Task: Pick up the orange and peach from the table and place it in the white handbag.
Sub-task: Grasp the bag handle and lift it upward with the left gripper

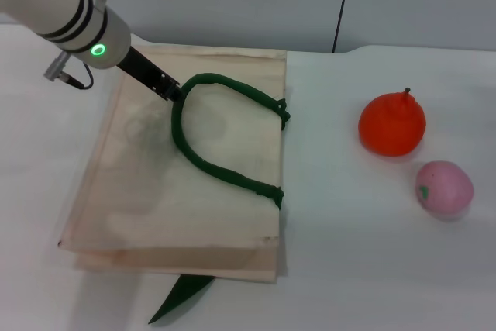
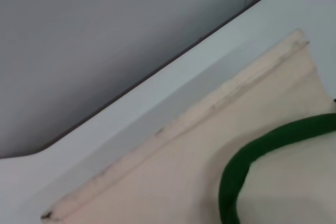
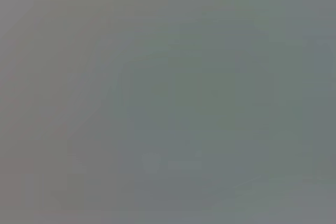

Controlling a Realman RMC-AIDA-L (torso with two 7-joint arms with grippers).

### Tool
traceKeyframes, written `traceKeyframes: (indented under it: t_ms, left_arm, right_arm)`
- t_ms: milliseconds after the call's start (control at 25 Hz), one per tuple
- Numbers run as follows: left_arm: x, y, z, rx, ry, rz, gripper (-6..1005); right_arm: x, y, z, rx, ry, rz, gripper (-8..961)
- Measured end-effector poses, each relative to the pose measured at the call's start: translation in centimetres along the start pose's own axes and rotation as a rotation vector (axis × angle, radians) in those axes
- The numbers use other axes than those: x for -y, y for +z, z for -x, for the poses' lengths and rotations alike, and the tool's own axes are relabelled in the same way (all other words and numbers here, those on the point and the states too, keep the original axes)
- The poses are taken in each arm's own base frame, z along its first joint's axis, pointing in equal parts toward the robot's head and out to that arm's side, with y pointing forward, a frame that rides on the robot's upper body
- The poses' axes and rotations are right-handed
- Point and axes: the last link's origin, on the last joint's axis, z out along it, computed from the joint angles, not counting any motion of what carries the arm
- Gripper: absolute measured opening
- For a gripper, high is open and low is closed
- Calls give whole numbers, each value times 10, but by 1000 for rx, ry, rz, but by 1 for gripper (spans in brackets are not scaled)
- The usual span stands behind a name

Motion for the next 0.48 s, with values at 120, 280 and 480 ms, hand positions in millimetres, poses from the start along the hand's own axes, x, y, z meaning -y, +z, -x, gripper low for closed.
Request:
traceKeyframes:
  t_ms: [120,280,480]
  left_arm:
    - [1,3,-1,4,2,-14,444]
    - [7,12,-2,0,-6,-53,466]
    - [12,22,-10,-41,4,-98,466]
  right_arm:
    - [0,0,0,0,0,0,847]
    - [-1,0,0,1,0,1,847]
    - [-3,2,1,1,0,7,847]
